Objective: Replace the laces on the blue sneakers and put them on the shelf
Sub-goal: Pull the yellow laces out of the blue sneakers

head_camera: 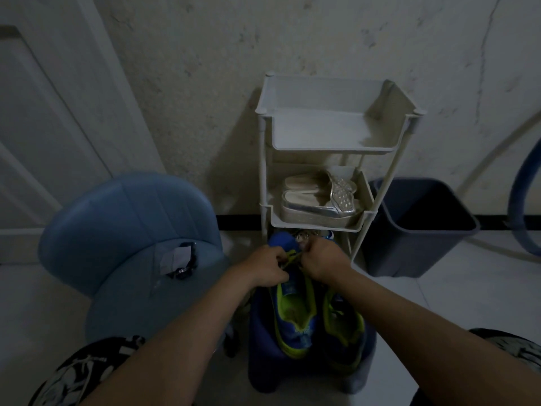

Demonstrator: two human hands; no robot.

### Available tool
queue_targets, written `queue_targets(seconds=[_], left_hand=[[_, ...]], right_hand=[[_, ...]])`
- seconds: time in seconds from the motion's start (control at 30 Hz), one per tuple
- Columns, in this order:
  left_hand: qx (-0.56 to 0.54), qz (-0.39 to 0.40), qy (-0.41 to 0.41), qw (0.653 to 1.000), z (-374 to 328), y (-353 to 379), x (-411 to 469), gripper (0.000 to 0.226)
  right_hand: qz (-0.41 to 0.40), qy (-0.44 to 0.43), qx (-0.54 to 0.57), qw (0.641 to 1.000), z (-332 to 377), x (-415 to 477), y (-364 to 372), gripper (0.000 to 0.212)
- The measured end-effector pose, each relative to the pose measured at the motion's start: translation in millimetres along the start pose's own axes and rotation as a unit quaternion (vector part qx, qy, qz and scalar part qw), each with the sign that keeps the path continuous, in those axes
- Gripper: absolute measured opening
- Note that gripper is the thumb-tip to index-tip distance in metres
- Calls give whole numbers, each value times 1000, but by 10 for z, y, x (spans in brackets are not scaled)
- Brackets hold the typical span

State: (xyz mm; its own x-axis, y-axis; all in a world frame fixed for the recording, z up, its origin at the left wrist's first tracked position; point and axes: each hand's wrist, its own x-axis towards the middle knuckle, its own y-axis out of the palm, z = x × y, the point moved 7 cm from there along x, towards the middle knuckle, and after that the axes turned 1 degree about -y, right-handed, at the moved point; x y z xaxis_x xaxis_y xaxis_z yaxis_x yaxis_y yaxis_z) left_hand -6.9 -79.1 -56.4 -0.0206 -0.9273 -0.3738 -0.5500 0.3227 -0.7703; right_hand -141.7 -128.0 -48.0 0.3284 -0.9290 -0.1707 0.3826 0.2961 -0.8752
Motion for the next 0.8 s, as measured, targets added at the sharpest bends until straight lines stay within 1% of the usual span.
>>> queue_targets(seconds=[0.07, 0.13, 0.2, 0.23, 0.27, 0.37, 0.43, 0.5, 0.53, 0.57, 0.63, 0.67, 0.73, 0.8], left_hand=[[9, -5, 8, 1000, -34, -10, -11, 40], [6, -2, 11, 1000, -57, -4, -30, 26], [-8, 1, 11, 1000, -37, -3, -30, 13], [-20, 4, 6, 1000, -11, -11, -26, 8], [-33, 7, 2, 999, 14, -21, -26, 6], [-51, 13, -1, 999, 53, -42, -25, 10], [-45, 10, 7, 999, 39, -44, -38, 7], [-39, 6, 13, 999, 33, -37, -34, 7], [-36, 3, 13, 999, 31, -38, -30, 8], [-35, 3, 11, 999, 33, -35, -24, 15], [-33, 3, 7, 999, 34, -29, -9, 23], [-34, 2, 8, 999, 30, -23, -2, 24], [-33, -7, 11, 999, 12, -10, 8, 20], [-31, -43, 17, 998, -11, -16, 17, 14]], right_hand=[[6, -7, -18, 1000, 17, -13, -8, 17], [13, -54, -46, 997, 123, -45, -3, 27], [41, -112, -72, 990, 241, -71, 52, 39], [59, -123, -92, 986, 262, -74, 82, 41], [70, -126, -115, 983, 274, -73, 98, 39], [75, -134, -186, 970, 265, -71, 127, 33], [65, -145, -198, 967, 281, -77, 102, 25], [50, -124, -147, 980, 268, -64, 50, 22], [29, -97, -105, 989, 245, -56, -9, 22], [-5, -61, -63, 996, 203, -46, -86, 22], [-74, 7, 18, 997, 98, -48, -239, 22], [-91, 32, 57, 994, 39, -44, -278, 22], [-87, 62, 90, 990, -26, -48, -285, 21], [-61, 54, 60, 995, -17, -52, -242, 20]])
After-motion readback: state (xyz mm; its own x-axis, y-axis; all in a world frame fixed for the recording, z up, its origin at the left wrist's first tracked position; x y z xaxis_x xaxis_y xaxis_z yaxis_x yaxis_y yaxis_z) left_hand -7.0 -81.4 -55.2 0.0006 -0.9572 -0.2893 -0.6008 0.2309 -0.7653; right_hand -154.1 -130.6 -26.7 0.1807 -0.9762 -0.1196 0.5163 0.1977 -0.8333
